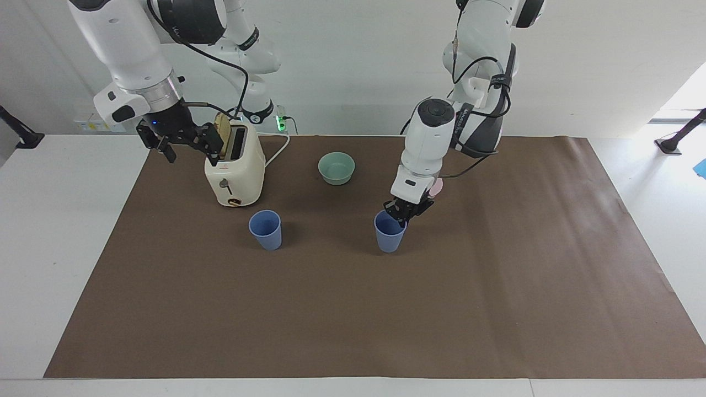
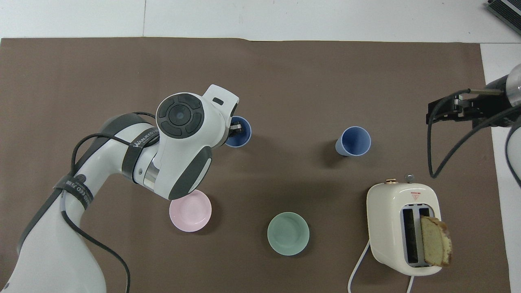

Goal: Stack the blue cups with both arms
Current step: 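Lift the blue cup with the left gripper and carry it toward the table center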

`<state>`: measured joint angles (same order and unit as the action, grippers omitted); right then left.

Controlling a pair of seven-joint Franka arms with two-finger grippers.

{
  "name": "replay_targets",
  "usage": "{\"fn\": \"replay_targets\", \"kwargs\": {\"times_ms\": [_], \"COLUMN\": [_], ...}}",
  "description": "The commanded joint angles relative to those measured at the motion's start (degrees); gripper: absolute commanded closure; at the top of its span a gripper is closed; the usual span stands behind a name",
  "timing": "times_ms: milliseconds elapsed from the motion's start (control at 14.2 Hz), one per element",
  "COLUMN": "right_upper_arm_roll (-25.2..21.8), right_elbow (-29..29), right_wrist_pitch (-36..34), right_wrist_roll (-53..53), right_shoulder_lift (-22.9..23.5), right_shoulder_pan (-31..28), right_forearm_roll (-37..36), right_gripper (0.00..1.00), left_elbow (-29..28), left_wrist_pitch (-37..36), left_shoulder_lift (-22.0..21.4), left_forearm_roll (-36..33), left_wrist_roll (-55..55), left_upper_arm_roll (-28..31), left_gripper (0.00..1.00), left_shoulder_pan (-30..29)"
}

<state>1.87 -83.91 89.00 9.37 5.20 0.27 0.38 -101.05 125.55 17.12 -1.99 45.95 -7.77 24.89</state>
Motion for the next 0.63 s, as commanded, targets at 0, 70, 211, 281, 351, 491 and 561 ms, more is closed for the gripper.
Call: {"fn": "replay_targets", "kwargs": {"times_ms": [0, 70, 211, 281, 351, 491, 561], "right_upper_arm_roll": [0.59, 0.59, 0.59, 0.59, 0.59, 0.59, 0.59], "right_elbow": [-1.43, -1.43, -1.43, -1.43, -1.43, -1.43, -1.43], "right_wrist_pitch": [0.83, 0.83, 0.83, 0.83, 0.83, 0.83, 0.83], "right_wrist_roll": [-1.19, -1.19, -1.28, -1.28, -1.19, -1.28, -1.28], "right_shoulder_lift": [-1.15, -1.15, -1.15, -1.15, -1.15, -1.15, -1.15], "right_shoulder_pan": [-0.88, -0.88, -0.88, -0.88, -0.88, -0.88, -0.88], "right_forearm_roll": [-0.2, -0.2, -0.2, -0.2, -0.2, -0.2, -0.2], "right_gripper": [0.0, 0.0, 0.0, 0.0, 0.0, 0.0, 0.0], "left_elbow": [-0.28, -1.34, -1.96, -2.22, -2.31, -2.31, -2.31], "left_wrist_pitch": [1.7, 3.71, 4.52, 4.7, 4.96, 4.88, 4.88], "left_shoulder_lift": [0.81, 0.98, 0.9, 0.98, 1.42, 1.69, 1.69], "left_forearm_roll": [-1.52, -1.52, -1.52, -1.61, -1.52, -1.52, -1.52], "left_wrist_roll": [0.99, 0.99, 0.64, 0.64, 0.55, 0.37, 0.37], "left_upper_arm_roll": [0.92, 0.92, 0.92, 0.92, 0.92, 0.92, 0.92], "left_gripper": [1.0, 1.0, 1.0, 1.0, 1.0, 1.0, 0.68], "left_shoulder_pan": [2.0, 2.09, 2.09, 2.18, 2.27, 2.09, 2.09]}}
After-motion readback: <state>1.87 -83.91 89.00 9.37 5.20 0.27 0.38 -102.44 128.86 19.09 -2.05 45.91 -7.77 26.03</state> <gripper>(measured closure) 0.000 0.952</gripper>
